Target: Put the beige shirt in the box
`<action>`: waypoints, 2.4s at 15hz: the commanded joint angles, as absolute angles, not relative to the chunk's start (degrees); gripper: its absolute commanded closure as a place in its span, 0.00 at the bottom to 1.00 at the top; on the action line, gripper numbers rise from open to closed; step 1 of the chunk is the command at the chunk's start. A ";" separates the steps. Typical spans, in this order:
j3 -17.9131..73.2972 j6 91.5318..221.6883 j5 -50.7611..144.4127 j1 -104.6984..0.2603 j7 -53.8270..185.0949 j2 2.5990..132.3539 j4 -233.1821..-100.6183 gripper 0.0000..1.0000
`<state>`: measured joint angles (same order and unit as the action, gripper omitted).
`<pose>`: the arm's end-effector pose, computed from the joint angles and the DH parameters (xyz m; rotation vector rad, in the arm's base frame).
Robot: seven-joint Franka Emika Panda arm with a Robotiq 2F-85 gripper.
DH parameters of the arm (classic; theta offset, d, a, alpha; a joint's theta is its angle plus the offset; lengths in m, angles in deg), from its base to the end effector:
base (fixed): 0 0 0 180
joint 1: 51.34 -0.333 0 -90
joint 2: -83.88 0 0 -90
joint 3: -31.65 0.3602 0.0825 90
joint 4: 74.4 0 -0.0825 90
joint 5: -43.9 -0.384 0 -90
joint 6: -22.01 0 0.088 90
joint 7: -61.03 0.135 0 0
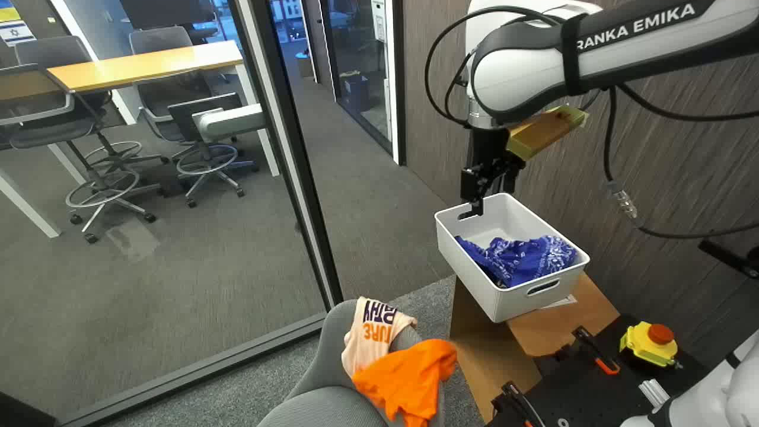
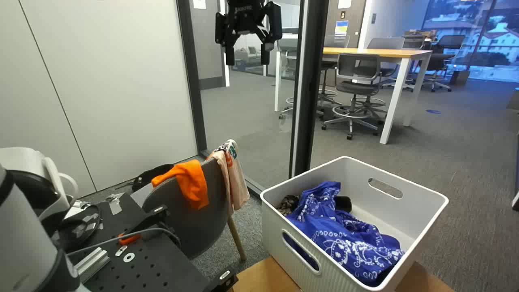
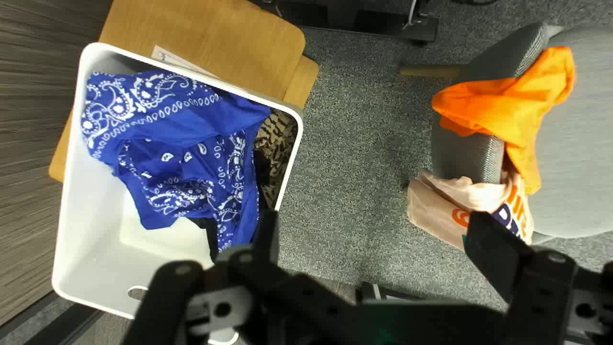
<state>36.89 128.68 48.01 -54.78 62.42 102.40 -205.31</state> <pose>0.4206 0.0592 0.4875 3.0255 0.2199 -0.1410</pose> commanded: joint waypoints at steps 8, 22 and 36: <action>36.72 128.55 48.07 -55.00 62.49 102.72 -204.57 0.00; 37.32 127.11 51.79 -56.48 38.07 77.06 -187.40 0.00; 44.00 128.33 56.01 -59.46 7.11 53.11 -171.31 0.00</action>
<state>43.15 129.40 52.89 -57.71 11.85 57.16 -176.03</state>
